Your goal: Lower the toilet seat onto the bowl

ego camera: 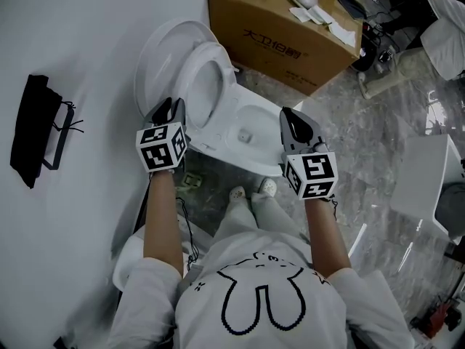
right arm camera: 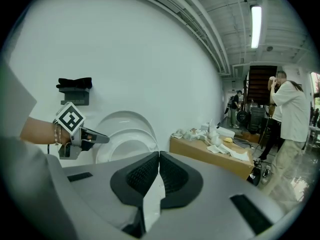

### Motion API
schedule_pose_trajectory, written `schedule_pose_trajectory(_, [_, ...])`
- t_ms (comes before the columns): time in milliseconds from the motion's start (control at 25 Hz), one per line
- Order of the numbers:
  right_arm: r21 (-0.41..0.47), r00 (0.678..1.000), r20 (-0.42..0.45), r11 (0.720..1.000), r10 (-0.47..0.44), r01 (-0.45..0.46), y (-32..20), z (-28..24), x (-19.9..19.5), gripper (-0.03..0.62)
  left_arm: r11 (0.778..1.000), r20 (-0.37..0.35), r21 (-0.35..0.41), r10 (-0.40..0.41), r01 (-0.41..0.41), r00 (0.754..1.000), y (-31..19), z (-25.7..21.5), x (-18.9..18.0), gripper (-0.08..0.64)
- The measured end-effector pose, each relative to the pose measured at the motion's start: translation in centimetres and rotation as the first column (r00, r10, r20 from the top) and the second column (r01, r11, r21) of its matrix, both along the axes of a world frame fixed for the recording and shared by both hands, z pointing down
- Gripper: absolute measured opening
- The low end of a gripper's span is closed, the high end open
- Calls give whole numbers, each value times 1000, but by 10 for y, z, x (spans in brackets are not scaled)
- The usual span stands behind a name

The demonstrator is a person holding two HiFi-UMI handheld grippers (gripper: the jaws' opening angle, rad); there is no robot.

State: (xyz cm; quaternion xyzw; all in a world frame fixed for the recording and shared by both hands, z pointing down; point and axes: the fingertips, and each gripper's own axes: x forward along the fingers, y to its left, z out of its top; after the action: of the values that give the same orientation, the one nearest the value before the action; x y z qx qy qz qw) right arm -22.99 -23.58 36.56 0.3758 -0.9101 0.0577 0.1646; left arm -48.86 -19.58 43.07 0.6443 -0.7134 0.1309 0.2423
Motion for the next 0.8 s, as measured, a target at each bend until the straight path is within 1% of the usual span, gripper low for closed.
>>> schedule_pose_trajectory(160, [2,1000,2,1000,9,-9,0,-2,7,29,1000,-10,0,-2,2,1000,1,-1,2,110])
schedule_pose_trajectory(480, [-14,999,13,999,34,-34,3,3,24,29,1000,-22,1,27,-27,999,3,-4,19,110])
schedule_pose_trajectory(800, [-36,999,21,999,37,-37,13,11,50,29,1000,7,14,24,-25,1000,6,-6,42,112])
